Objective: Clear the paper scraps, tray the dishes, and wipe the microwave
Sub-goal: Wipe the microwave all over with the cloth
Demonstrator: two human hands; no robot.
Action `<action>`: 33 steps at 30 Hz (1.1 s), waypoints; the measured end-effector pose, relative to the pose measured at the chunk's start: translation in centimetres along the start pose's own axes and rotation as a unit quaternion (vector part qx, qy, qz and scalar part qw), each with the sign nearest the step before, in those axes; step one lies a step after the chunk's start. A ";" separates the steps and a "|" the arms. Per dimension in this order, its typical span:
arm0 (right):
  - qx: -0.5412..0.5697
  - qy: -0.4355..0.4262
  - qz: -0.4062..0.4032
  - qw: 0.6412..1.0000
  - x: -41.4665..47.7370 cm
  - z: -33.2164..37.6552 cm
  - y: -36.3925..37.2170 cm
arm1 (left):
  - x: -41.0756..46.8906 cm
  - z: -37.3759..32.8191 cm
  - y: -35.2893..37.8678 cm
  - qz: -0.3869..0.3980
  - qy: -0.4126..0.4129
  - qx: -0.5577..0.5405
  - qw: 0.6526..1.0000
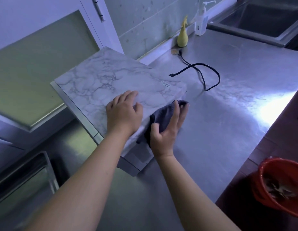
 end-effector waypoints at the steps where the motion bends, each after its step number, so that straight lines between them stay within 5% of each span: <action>1: -0.008 -0.014 0.003 1.000 -0.1 0.0 0.0 | 0.0 0.0 0.0 -0.002 0.001 0.002 1.000; 11: -0.081 0.025 -0.040 0.996 1.4 -1.2 0.5 | -0.1 0.0 0.0 -0.014 0.006 0.005 1.000; 19: -0.153 -0.047 -0.022 0.987 0.4 -3.3 0.4 | -0.1 -0.1 0.0 -0.010 0.000 0.006 1.000; 27: -0.059 0.195 -0.045 0.978 -1.9 -13.1 -0.6 | -0.1 0.1 0.0 -0.011 -0.010 0.002 1.000; 33: 0.055 0.388 -0.070 0.917 -3.1 -16.6 -1.1 | -0.1 0.1 0.1 -0.009 -0.012 -0.005 1.000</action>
Point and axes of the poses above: each hand's wrist, its own x-axis towards the middle knuckle, its own y-axis out of the palm, z = x × y, the point moved 7 cm from there along x, towards the middle knuckle, and after that the axes turned 5 degrees about z, right-handed, at the moved point
